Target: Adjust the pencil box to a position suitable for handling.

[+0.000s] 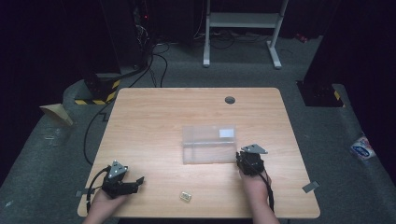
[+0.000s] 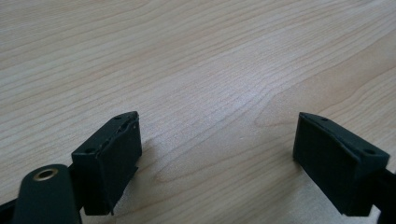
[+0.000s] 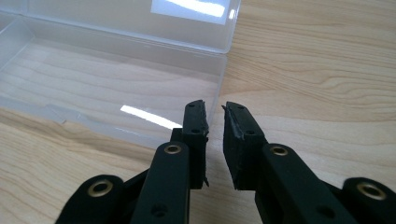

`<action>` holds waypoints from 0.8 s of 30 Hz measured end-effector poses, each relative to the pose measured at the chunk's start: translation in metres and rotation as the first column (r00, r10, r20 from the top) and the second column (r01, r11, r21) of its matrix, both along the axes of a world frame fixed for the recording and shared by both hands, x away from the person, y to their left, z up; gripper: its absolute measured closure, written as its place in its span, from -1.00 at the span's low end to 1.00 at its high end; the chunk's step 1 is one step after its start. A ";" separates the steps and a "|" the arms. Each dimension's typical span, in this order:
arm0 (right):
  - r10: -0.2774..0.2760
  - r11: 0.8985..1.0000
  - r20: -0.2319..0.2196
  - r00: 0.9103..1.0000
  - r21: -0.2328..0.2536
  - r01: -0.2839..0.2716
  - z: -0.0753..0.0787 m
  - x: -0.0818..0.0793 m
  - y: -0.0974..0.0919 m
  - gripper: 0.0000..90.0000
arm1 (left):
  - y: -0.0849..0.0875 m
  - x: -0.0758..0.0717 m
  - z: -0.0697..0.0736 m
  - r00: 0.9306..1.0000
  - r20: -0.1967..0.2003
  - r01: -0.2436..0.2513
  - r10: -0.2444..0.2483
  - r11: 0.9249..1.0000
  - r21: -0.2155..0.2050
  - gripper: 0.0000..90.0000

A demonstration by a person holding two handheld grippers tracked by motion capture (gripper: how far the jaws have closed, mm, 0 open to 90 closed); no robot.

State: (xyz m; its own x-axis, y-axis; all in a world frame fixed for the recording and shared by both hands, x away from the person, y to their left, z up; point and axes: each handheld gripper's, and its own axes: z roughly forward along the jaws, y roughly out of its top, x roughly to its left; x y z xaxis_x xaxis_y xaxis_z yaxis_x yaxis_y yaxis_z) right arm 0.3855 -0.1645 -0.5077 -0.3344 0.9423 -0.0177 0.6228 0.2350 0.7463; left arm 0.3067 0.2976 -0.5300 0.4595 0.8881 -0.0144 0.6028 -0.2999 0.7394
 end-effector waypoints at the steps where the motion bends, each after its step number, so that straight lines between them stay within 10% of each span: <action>1: -0.003 1.000 0.003 1.000 0.000 0.003 0.000 0.000 -0.001 0.74 | 0.000 0.000 0.000 1.000 -0.001 0.000 0.000 1.000 0.000 -0.65; 24: -0.021 0.999 -0.021 1.000 0.034 0.022 -0.008 0.011 0.008 0.89 | 0.002 0.000 0.000 1.000 0.000 0.002 -0.002 1.000 -0.008 -0.65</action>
